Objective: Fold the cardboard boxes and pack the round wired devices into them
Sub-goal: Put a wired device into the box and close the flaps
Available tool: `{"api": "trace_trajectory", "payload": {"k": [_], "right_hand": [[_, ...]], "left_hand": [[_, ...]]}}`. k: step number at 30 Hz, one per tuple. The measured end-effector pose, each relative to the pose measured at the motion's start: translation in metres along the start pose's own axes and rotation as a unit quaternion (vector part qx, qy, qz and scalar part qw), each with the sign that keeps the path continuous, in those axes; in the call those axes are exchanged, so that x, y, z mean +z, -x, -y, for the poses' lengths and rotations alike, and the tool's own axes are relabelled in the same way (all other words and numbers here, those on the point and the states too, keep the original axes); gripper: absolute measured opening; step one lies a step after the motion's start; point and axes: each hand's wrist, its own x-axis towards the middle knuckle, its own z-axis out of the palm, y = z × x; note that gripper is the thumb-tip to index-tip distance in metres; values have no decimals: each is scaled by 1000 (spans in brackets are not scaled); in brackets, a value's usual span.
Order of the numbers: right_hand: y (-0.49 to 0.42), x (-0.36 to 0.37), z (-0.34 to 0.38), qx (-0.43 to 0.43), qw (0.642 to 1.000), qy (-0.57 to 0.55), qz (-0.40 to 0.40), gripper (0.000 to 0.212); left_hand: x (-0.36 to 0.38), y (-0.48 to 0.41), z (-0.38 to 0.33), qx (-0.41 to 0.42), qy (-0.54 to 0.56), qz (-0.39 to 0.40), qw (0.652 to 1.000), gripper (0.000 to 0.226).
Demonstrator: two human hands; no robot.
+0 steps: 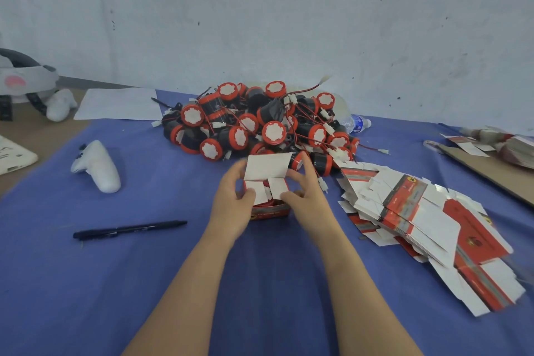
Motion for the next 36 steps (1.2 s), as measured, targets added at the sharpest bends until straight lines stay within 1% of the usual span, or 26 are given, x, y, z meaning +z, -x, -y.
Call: {"api": "trace_trajectory", "payload": {"k": [2, 3, 6, 7, 9, 11, 12, 13, 15, 17, 21, 23, 27, 29, 30, 32, 33, 34, 36], "right_hand": [[2, -1, 3, -28, 998, 52, 15, 57], [3, -3, 5, -30, 996, 82, 33, 50], [6, -11, 6, -1, 984, 121, 131, 40], [7, -13, 6, 6, 979, 128, 161, 40], [7, -15, 5, 17, 974, 140, 179, 44], [8, -16, 4, 20, 980, 138, 141, 43], [8, -16, 3, 21, 985, 131, 112, 42], [7, -16, 2, 20, 988, 125, 85, 40], [7, -15, -1, 8, 992, 117, 53, 33], [7, -13, -2, -4, 992, 117, 46, 26], [6, -11, -1, -1, 993, 99, 63, 19], [6, -10, 1, 20, 994, 83, 63, 16], [3, -4, -3, 58, 995, 76, 39, 24], [1, 3, -5, 76, 995, 60, 19, 38], [1, 7, -6, 92, 995, 38, 7, 46], [2, 14, -8, 115, 993, 2, -13, 51], [3, 16, -9, 119, 993, -12, -21, 48], [4, 17, -10, 122, 992, -34, -26, 41], [6, 16, -12, 112, 988, -98, -38, 27]], "left_hand": [[-2, -2, 1, -14, -19, -2, 1000, 39], [-2, -1, 1, -27, -11, -3, 1000, 36], [-3, 0, 1, -52, 4, -31, 998, 39], [-3, 1, 0, -57, 7, -37, 998, 40], [-2, 2, -3, -68, 11, -23, 997, 33], [-3, 4, -3, -70, 8, 18, 997, 18], [-3, 5, -2, -57, -16, 41, 997, 19], [-4, 6, 0, -38, -49, 60, 996, 24], [-4, 7, 2, -5, -93, 71, 993, 32], [-4, 7, 0, 6, -100, 68, 993, 32], [-3, 6, -3, 12, -91, 76, 993, 23], [0, 7, -3, -4, -90, 78, 993, 29], [5, 6, -9, -58, -104, 72, 990, 38], [6, 5, -12, -87, -66, 64, 992, 35], [7, 6, -11, -87, -49, 58, 993, 33], [10, 8, -9, -57, -74, 40, 995, 29], [12, 8, -7, -46, -95, 29, 994, 29], [13, 8, -4, -53, -105, 21, 993, 34], [16, 8, -1, -96, -94, 18, 991, 55]]}}
